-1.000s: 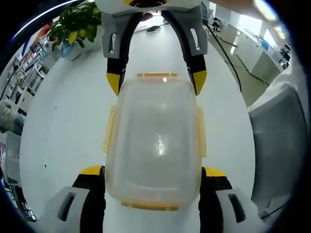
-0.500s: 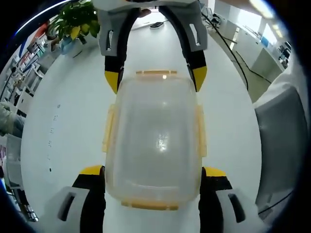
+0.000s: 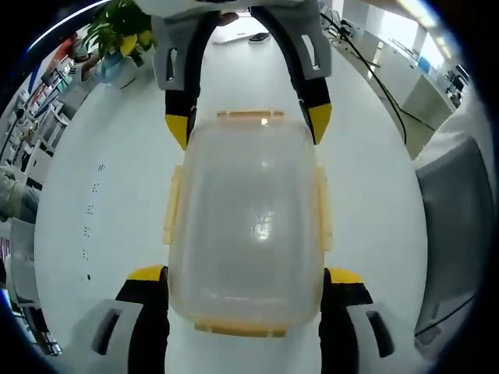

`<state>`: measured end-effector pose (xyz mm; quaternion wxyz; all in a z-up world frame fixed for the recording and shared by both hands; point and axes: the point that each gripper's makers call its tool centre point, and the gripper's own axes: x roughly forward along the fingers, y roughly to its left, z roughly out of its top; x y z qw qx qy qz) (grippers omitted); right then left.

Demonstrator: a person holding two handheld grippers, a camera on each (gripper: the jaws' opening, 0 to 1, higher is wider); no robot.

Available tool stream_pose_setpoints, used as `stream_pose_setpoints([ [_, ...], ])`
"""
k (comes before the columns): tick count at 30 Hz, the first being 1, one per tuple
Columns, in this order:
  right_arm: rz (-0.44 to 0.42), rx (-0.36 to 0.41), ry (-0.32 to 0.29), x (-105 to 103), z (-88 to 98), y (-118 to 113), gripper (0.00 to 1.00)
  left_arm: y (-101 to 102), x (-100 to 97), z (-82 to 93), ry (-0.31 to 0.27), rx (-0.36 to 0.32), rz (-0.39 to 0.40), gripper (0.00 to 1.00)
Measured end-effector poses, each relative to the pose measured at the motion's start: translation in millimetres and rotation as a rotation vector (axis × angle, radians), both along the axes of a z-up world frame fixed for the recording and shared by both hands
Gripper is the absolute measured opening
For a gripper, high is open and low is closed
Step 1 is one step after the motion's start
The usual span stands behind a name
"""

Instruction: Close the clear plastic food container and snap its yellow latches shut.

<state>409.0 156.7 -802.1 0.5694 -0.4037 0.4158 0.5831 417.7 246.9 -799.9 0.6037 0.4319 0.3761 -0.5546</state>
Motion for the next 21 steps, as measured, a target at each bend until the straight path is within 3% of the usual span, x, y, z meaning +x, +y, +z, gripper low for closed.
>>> stream_pose_setpoints([
  [19, -0.002, 0.008, -0.008, 0.8, -1.2, -0.4, 0.75, 2.3, 3.8, -1.1, -0.009, 0.009, -0.028, 0.78],
  [21, -0.036, -0.009, -0.002, 1.7, -2.1, -1.9, 0.75, 3.3, 4.1, -1.3, -0.013, 0.017, -0.033, 0.78],
])
